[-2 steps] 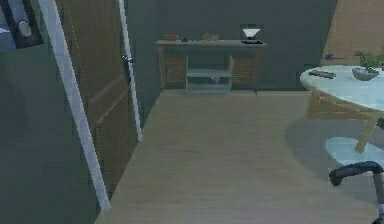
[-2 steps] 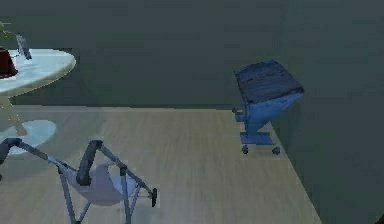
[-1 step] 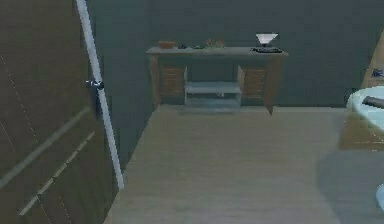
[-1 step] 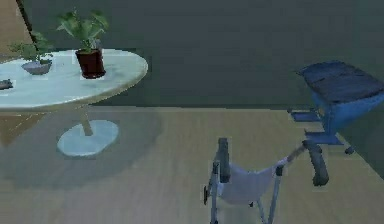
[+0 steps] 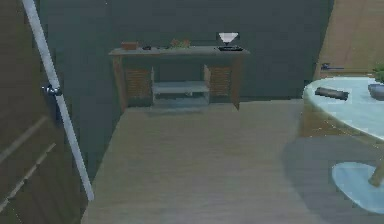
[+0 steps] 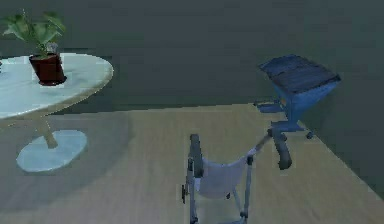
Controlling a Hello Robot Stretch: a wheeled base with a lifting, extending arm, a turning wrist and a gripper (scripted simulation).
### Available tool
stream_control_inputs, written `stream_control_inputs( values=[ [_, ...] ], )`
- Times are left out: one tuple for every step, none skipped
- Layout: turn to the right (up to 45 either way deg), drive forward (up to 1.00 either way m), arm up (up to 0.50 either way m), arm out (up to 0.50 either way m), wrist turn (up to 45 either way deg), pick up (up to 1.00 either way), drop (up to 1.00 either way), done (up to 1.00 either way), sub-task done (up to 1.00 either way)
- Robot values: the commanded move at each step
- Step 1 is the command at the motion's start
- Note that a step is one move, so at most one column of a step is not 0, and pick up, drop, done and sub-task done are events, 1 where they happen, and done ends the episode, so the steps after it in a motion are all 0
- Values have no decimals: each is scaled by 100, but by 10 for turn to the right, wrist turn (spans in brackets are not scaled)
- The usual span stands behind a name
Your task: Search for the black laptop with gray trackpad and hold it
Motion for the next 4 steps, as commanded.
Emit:
stream_control_inputs(
  values=[
    [0, 100, 0, 0, 0, 0, 0, 0, 0],
    [30, 0, 0, 0, 0, 0, 0, 0, 0],
    [0, 100, 0, 0, 0, 0, 0, 0, 0],
    [120, 0, 0, 0, 0, 0, 0, 0, 0]
  ],
)
